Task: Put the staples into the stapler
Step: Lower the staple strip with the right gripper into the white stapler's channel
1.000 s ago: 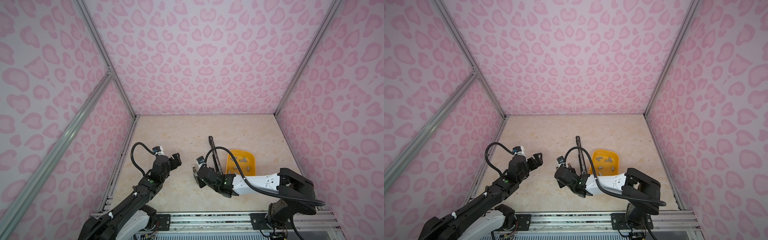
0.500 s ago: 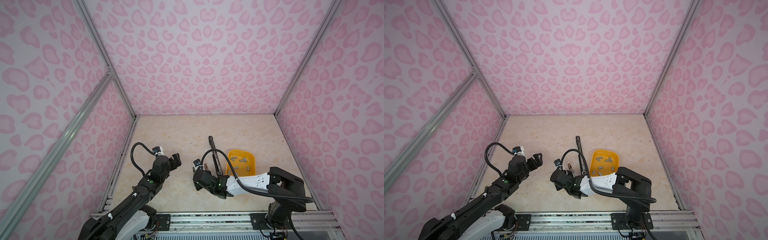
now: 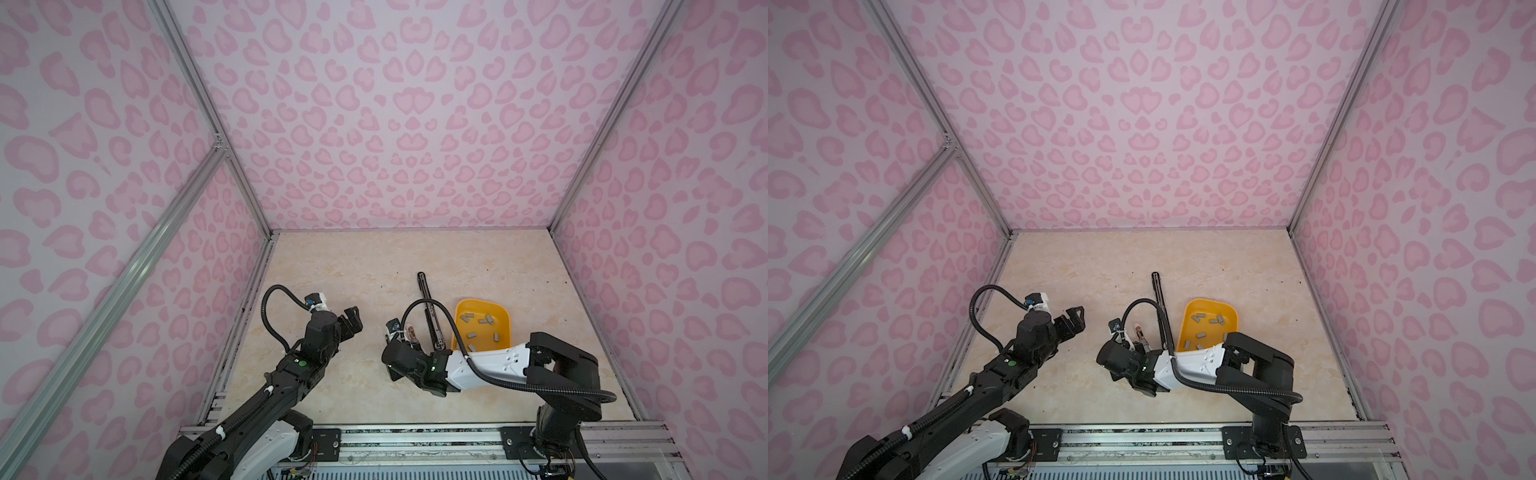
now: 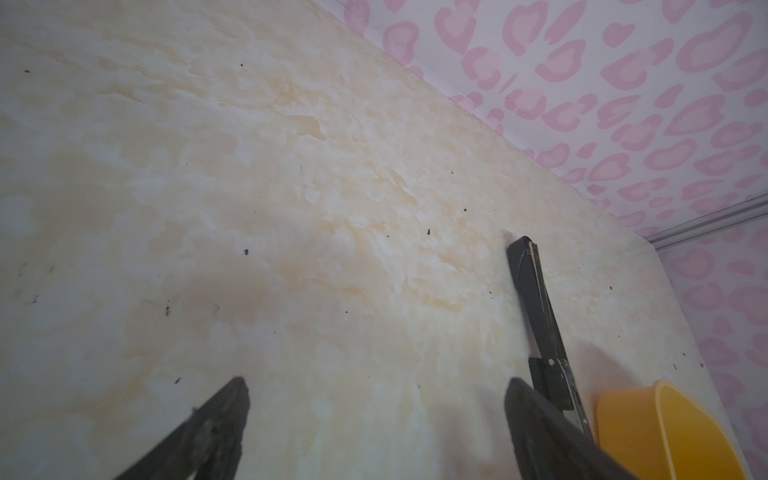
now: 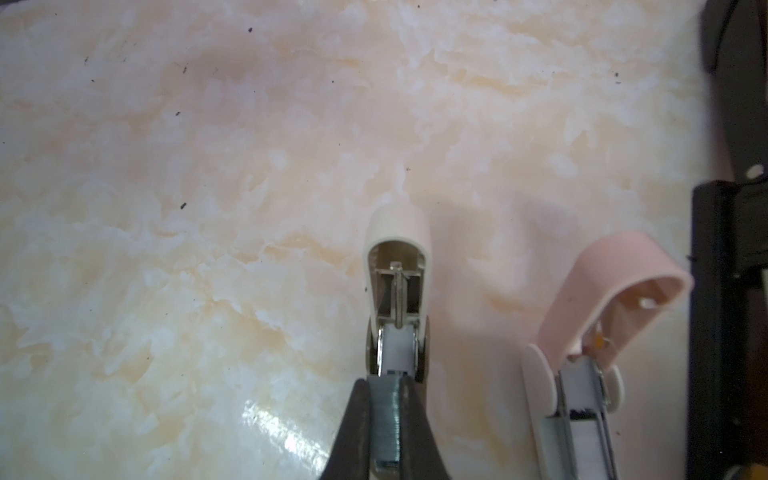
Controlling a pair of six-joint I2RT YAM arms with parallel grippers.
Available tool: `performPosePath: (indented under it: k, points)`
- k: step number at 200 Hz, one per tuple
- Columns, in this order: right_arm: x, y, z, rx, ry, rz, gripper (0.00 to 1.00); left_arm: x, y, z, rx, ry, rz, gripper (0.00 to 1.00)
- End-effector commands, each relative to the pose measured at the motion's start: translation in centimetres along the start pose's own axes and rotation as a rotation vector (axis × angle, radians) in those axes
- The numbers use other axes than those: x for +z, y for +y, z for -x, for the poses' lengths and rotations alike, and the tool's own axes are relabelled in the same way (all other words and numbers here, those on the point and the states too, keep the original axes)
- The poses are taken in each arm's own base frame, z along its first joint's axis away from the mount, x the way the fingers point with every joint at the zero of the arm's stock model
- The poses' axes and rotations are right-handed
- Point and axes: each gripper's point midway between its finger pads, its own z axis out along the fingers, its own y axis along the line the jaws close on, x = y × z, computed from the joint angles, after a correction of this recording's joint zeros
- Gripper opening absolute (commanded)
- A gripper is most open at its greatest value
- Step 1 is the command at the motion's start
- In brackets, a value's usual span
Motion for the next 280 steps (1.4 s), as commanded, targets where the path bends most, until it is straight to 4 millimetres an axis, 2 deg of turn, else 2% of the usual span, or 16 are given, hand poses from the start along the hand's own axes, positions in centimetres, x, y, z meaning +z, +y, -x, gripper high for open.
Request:
performPosePath:
  k: [1,280]
  points:
    - [0.26,-0.56,-0.42,0.003,0.011,-0.038,0.0,-0.04,-0.25,0.59,-0.004,-0.022,-0.004,0.97]
    - [0.88,-0.37,-0.94,-0.004,0.039,-0.046,0.0,0.04,-0.37,0.46,-0.006,-0.013,-0.009,0.97]
